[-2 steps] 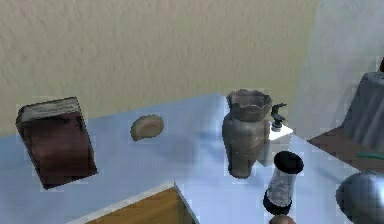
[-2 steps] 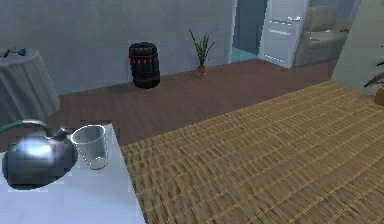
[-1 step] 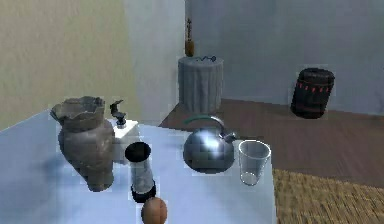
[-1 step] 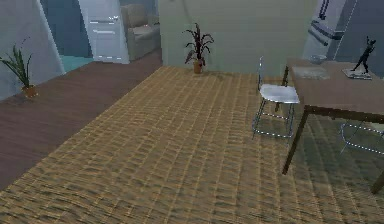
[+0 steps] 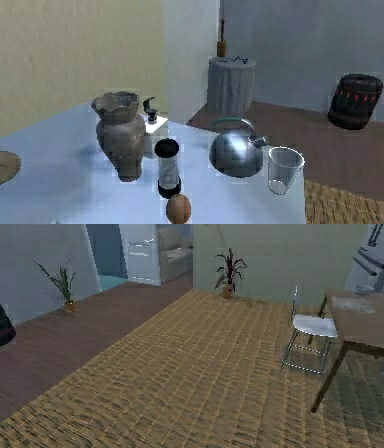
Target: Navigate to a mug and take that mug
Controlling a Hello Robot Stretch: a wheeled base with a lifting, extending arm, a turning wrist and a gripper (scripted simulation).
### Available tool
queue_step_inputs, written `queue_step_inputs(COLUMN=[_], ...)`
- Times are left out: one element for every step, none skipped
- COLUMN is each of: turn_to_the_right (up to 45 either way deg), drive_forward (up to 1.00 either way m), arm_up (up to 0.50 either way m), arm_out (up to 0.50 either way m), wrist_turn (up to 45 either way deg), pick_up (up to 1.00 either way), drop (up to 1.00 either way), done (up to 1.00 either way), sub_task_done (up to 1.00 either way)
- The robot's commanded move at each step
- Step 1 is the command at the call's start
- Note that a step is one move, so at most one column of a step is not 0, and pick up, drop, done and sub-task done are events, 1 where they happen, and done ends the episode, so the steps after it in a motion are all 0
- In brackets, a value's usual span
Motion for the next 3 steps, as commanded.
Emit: queue_step_inputs(turn_to_the_right=[24.0, 45.0, 45.0], drive_forward=[0.0, 0.0, 0.0], arm_up=[0.0, 0.0, 0.0], arm_out=[0.0, 0.0, 0.0], wrist_turn=[0.0, 0.0, 0.0], pick_up=[0.0, 0.0, 0.0], drop=[0.0, 0.0, 0.0], done=[0.0, 0.0, 0.0], sub_task_done=[0.0, 0.0, 0.0])
